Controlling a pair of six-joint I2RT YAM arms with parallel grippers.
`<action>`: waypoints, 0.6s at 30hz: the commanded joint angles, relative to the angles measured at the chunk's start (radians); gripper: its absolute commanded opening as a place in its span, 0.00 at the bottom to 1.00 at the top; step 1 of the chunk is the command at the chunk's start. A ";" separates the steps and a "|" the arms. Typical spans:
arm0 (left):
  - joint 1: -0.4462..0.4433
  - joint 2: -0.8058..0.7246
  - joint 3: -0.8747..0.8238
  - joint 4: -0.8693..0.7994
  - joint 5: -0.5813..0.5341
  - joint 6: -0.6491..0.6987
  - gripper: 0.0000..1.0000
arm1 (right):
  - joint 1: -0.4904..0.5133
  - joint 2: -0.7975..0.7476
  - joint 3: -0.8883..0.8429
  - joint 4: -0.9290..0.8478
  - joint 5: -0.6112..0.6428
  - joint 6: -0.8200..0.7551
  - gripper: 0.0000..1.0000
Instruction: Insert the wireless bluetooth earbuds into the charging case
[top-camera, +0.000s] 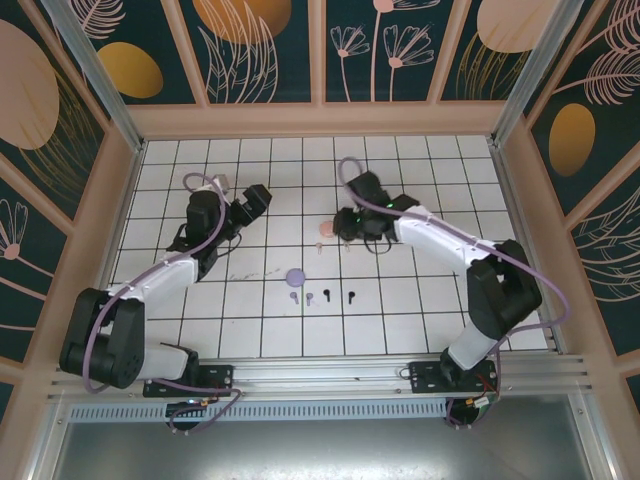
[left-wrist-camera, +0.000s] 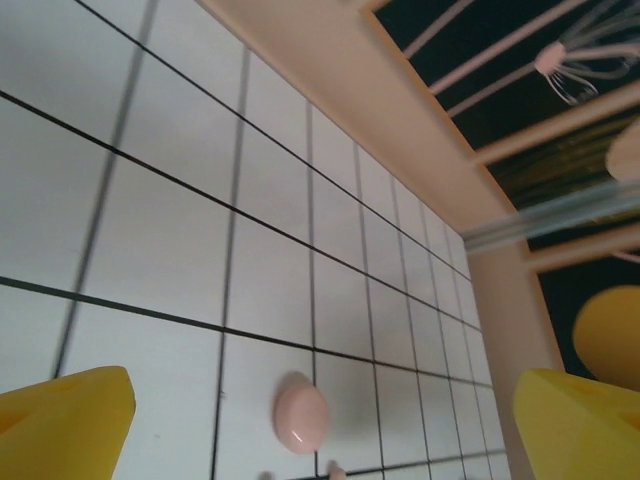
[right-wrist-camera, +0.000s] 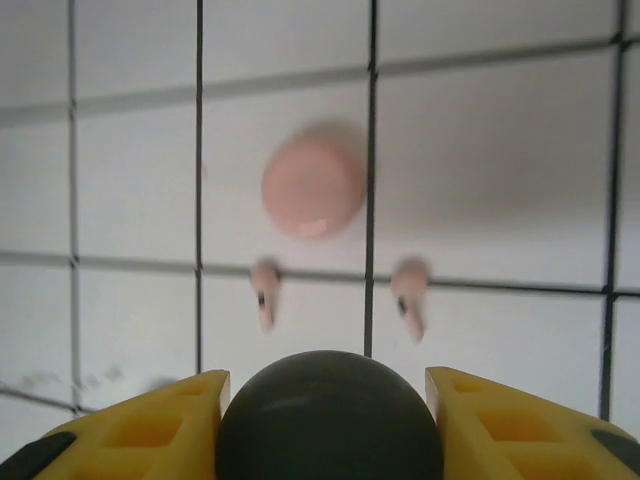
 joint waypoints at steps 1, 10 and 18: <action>-0.045 0.045 -0.036 0.211 0.064 0.017 0.98 | -0.053 -0.009 0.038 0.116 -0.107 0.181 0.44; -0.195 0.212 -0.054 0.471 0.053 0.047 0.94 | -0.098 0.043 0.071 0.285 -0.172 0.538 0.43; -0.281 0.345 0.008 0.595 0.026 0.060 0.80 | -0.060 0.036 0.087 0.280 -0.119 0.631 0.43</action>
